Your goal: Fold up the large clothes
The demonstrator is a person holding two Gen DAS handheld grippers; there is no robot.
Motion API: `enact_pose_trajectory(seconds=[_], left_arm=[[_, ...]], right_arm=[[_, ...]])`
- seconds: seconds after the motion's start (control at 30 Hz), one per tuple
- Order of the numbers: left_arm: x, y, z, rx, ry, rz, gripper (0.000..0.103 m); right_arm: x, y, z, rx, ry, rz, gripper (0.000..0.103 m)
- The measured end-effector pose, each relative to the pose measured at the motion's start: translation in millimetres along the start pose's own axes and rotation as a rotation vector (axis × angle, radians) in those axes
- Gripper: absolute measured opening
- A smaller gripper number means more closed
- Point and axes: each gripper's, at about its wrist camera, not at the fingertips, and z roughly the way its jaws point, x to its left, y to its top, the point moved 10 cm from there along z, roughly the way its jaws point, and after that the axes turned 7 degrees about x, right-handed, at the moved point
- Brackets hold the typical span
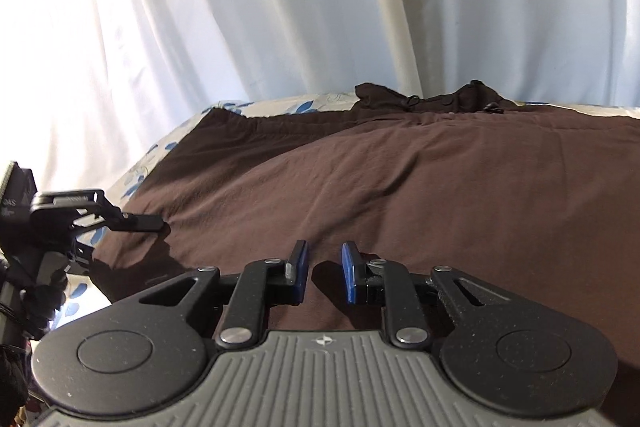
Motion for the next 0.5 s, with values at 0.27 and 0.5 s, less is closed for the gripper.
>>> enact_pose_trajectory(seconds=[0.27,0.5], left_arm=[[-36.4,5.0,-21.4,-0.034,-0.081,0.051,0.041],[-92.7,3.5,-30.3,-0.056,-0.141,0.179,0.04]], right_arm=[[15.4,6.5,3.1,-0.031,-0.033,-0.03,0.015],[-2.3,-8.3,25.5,0.074,-0.004,0.1,0.013]])
